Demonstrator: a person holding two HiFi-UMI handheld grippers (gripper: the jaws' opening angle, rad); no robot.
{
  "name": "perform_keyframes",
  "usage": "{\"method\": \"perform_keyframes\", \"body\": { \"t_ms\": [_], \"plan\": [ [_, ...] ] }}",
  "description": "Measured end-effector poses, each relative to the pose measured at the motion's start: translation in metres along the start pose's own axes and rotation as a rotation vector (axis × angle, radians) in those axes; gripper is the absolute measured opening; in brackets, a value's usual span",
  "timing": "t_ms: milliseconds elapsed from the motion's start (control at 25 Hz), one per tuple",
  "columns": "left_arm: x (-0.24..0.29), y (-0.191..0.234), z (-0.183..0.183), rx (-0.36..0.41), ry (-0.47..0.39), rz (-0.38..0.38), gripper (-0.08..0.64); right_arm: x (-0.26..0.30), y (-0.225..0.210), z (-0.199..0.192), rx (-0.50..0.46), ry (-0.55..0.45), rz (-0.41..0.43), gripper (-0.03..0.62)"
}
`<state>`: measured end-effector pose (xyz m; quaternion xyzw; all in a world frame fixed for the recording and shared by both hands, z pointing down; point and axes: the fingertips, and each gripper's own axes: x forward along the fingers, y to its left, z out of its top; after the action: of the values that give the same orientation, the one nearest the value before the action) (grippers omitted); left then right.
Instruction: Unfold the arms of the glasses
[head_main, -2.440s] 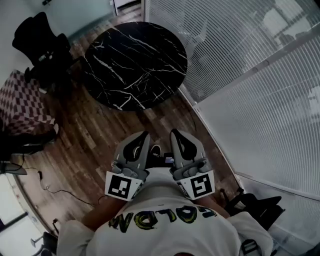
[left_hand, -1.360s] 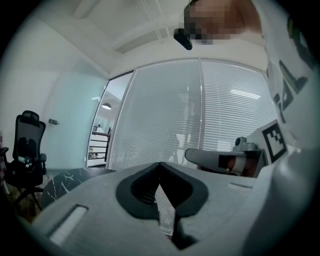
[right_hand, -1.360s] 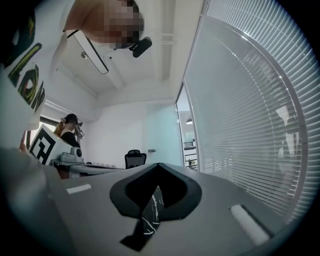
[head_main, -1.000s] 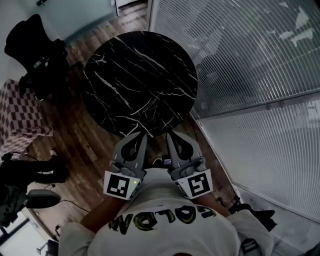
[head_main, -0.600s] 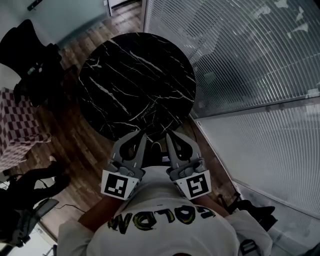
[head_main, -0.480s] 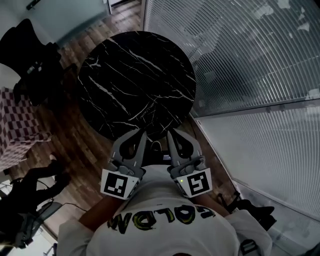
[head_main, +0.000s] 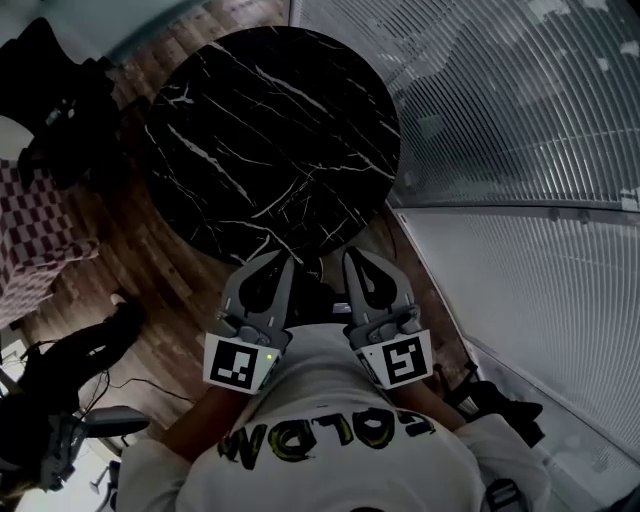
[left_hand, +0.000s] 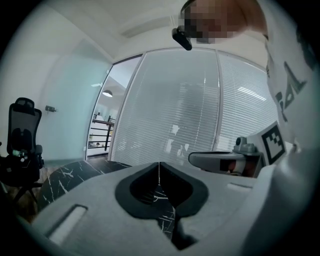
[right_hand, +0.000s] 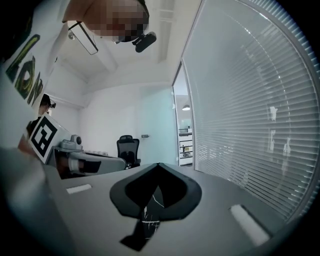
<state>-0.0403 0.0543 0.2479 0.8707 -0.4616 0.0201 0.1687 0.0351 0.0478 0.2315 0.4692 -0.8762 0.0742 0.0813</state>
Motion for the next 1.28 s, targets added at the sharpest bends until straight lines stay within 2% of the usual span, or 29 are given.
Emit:
{"method": "perform_keyframes", "body": {
  "t_ms": [240, 360, 640, 960, 1280],
  "plan": [
    [0.011, 0.025, -0.039, 0.034, 0.083, 0.02, 0.017, 0.001, -0.009, -0.021, 0.008, 0.047, -0.002, 0.0],
    [0.025, 0.036, -0.051, 0.059, 0.121, 0.008, 0.023, 0.008, -0.016, -0.032, -0.024, 0.064, 0.01, 0.002],
    [0.065, 0.067, -0.125, 0.126, 0.283, -0.047, 0.052, 0.04, -0.026, -0.082, -0.035, 0.155, 0.093, 0.002],
    [0.1, 0.102, -0.208, 0.122, 0.38, -0.05, 0.057, 0.075, -0.049, -0.149, -0.043, 0.223, 0.133, 0.002],
    [0.123, 0.13, -0.281, 0.123, 0.452, -0.037, 0.057, 0.084, -0.042, -0.212, 0.029, 0.295, 0.153, 0.002]
  ]
}}
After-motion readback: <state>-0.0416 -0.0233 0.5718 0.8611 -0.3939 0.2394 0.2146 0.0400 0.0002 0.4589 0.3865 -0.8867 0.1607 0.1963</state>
